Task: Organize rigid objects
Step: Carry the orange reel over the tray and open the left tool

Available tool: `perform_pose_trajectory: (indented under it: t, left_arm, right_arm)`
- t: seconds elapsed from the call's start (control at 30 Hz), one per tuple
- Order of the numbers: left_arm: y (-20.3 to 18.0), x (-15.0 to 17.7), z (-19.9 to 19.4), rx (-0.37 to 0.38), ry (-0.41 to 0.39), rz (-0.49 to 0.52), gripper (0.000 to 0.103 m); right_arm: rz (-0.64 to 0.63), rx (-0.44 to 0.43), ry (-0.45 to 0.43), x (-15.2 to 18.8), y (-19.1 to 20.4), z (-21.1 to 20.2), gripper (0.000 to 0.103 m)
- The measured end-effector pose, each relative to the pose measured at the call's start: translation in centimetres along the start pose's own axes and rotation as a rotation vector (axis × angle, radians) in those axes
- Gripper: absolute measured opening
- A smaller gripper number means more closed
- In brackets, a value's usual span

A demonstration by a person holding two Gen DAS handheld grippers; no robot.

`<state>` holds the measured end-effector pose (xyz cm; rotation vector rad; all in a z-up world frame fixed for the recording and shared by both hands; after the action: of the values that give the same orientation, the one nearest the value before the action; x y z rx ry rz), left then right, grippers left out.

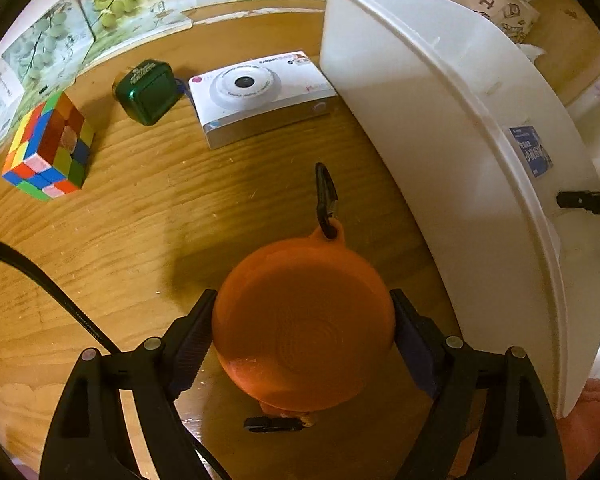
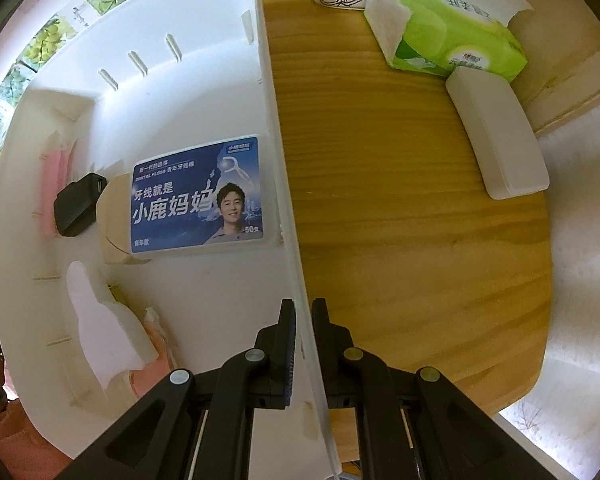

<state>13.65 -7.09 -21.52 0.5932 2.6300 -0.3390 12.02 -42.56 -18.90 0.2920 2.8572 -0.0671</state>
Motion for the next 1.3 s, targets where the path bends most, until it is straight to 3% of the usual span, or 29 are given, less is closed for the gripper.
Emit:
perform_pose_trajectory:
  t: [0.6, 0.87, 1.3]
  left_arm:
    - [-0.9, 2.7, -1.4, -0.112, -0.027, -0.173, 0.083]
    - [-1.6, 3.6, -5.1, -0.152, -0.123, -0.276, 0.083]
    - [-5.5, 2.3, -11.0, -0.22, -0.299, -0.299, 0.083]
  right_arm:
    - [-0.056, -0.038, 0.014, -0.5, 0.7, 0.5, 0.007]
    - [-0.119, -0.056, 0.019, -0.8, 1.7, 0.6, 0.006]
    - [-0.238, -0.102, 0.021, -0.9, 3.2, 0.7, 0.005]
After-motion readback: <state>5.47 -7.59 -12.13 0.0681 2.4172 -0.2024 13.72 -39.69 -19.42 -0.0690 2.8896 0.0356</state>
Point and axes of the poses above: each gripper's, at about its wrist camera, not at the fingertips, and z roughly the way its jaws point, y to its left, x to its underside, the point moved 2 cm from there along z, roughly the way its jaws point, and after that the axes turned 14 degrees about -y, right-handed, at the moved point
